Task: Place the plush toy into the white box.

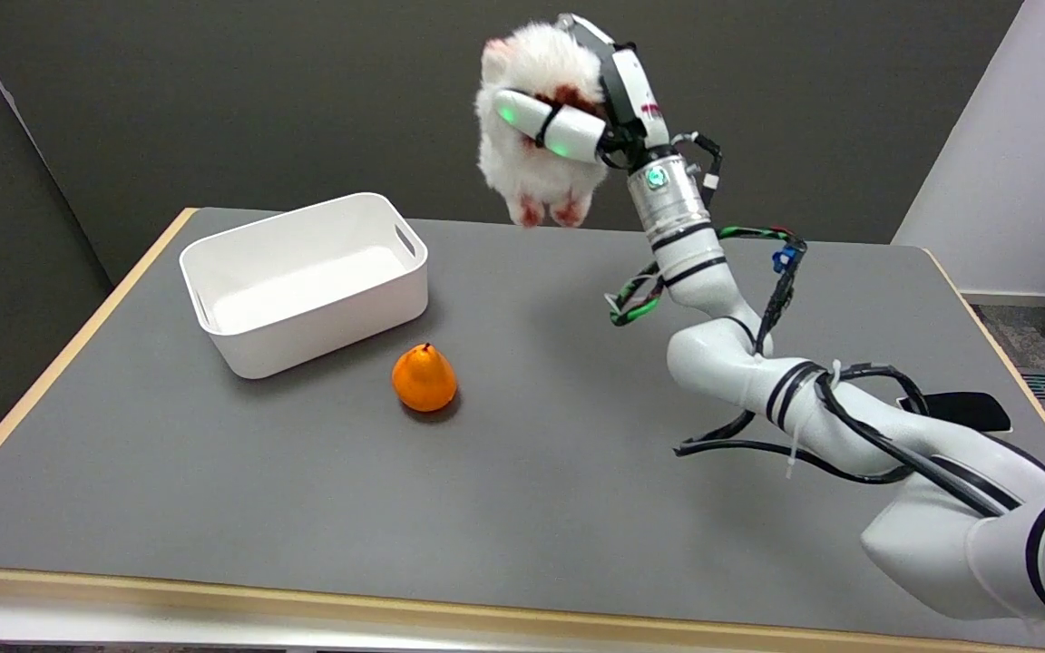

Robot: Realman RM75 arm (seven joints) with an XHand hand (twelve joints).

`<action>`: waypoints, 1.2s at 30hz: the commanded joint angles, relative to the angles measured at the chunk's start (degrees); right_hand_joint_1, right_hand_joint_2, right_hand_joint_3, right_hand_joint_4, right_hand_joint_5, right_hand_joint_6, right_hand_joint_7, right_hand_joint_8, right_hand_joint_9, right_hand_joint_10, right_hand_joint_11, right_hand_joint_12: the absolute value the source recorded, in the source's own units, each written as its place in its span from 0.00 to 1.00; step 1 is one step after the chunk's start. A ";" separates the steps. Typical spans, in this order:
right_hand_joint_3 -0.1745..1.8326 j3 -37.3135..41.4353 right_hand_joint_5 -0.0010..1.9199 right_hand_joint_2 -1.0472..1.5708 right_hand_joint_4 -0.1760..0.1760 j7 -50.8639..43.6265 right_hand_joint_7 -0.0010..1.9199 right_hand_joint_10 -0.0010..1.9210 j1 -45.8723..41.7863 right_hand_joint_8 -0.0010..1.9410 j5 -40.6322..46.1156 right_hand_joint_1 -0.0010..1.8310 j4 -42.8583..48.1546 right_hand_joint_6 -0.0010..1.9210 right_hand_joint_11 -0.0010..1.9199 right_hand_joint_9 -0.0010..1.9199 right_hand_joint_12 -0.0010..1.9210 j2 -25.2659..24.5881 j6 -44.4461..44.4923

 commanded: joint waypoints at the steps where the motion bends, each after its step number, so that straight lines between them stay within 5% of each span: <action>1: 0.19 -10.53 0.25 0.85 0.13 -16.69 0.36 0.84 6.66 0.75 12.64 0.72 5.76 0.85 0.46 0.38 1.00 -5.82 -6.99; 15: 0.19 -16.52 0.25 0.85 0.15 -17.63 0.36 0.84 15.22 0.75 21.62 0.72 -17.78 0.85 0.48 0.38 1.00 -21.96 -22.32; 36: 0.15 -16.52 0.24 0.88 0.17 -17.83 0.35 0.86 16.69 0.77 25.10 0.70 -17.49 0.87 0.47 0.37 1.00 -23.55 -25.62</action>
